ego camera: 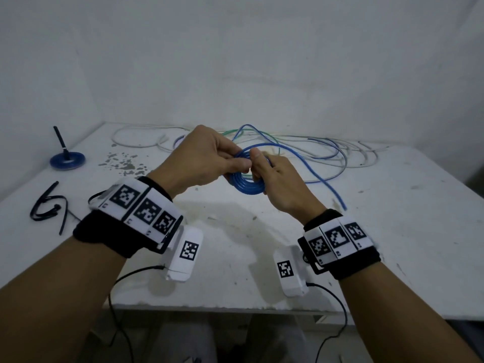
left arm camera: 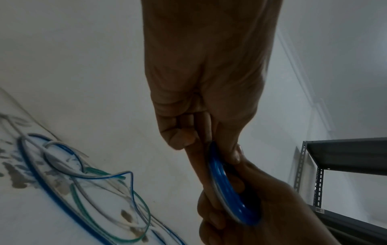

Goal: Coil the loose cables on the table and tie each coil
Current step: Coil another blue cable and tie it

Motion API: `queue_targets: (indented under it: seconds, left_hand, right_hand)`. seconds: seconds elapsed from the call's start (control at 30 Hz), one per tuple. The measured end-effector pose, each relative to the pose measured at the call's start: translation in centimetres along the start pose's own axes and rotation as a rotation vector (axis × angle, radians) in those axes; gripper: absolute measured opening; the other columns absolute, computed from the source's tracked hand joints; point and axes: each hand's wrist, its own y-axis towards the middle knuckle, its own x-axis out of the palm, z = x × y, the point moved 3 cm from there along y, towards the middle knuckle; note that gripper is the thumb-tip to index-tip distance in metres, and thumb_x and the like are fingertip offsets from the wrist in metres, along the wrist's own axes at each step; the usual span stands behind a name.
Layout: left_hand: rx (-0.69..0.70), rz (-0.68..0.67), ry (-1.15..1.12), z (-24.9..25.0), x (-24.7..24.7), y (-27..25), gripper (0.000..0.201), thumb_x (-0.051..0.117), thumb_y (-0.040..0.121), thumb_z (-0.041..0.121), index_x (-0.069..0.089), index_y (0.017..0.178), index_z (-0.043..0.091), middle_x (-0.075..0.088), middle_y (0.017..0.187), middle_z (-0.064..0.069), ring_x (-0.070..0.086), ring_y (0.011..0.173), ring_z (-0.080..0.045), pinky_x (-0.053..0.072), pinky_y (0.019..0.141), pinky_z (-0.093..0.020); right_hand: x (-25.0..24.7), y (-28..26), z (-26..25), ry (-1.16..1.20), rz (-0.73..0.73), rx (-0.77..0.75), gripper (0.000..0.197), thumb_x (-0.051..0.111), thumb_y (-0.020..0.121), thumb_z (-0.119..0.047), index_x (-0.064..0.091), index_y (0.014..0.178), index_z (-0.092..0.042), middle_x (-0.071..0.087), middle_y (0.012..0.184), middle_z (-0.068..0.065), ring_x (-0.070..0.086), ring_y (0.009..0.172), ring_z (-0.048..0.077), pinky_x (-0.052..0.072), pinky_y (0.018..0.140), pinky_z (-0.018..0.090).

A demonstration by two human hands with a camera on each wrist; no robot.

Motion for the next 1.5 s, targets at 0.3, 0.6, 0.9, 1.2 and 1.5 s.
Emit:
queue_targets:
  seconds: [0.3,0.6,0.9,1.2,1.5]
  left_hand:
    - [-0.048,-0.111,0.048,-0.3,-0.1,0.1,0.01,0.077,0.084,0.016,0.079,0.093,0.014,0.071,0.06,0.011,0.055,0.048,0.005,0.039,0.048,-0.007]
    - [-0.059,0.048,-0.027,-1.9,0.1,0.4,0.009,0.078,0.081,0.008,0.076,0.088,0.014,0.07,0.059,0.014,0.063,0.054,0.006,0.041,0.053,-0.005]
    - [-0.098,0.117,0.131,-3.6,0.1,1.2,0.014,0.081,0.08,0.016,0.078,0.094,0.015,0.071,0.071,0.011,0.064,0.059,0.004,0.041,0.054,-0.009]
    - [-0.023,0.143,0.059,-3.3,-0.3,0.6,0.014,0.082,0.078,0.012,0.077,0.088,0.02,0.072,0.071,0.015,0.068,0.064,0.002,0.05,0.064,-0.012]
    - [0.012,0.271,-0.197,-2.8,1.5,0.8,0.016,0.08,0.079,0.005,0.075,0.094,0.01,0.071,0.072,0.011,0.067,0.061,0.004,0.048,0.058,-0.008]
  right_hand:
    - [-0.2,0.2,0.4,-0.018,-0.112,0.026,0.048,0.036,0.105,-0.042,0.05,0.069,-0.014,0.05,0.069,0.005,0.042,0.062,0.013,0.037,0.065,0.033]
    - [-0.8,0.2,0.7,-0.025,0.083,0.171,0.064,0.043,0.096,-0.063,0.049,0.073,-0.004,0.045,0.066,0.005,0.042,0.058,0.014,0.037,0.063,0.032]
    - [-3.0,0.3,-1.1,-0.313,0.288,-0.03,0.021,0.068,0.09,-0.041,0.066,0.098,-0.022,0.056,0.082,-0.003,0.049,0.069,0.008,0.036,0.064,0.021]
    - [-4.2,1.8,1.1,-0.316,-0.025,0.019,0.017,0.07,0.091,-0.022,0.078,0.104,-0.016,0.077,0.092,-0.001,0.07,0.084,0.015,0.054,0.079,0.027]
    - [-3.7,0.4,2.1,0.136,-0.093,0.142,0.015,0.066,0.092,-0.003,0.074,0.104,-0.002,0.074,0.082,0.017,0.07,0.065,0.016,0.061,0.068,0.027]
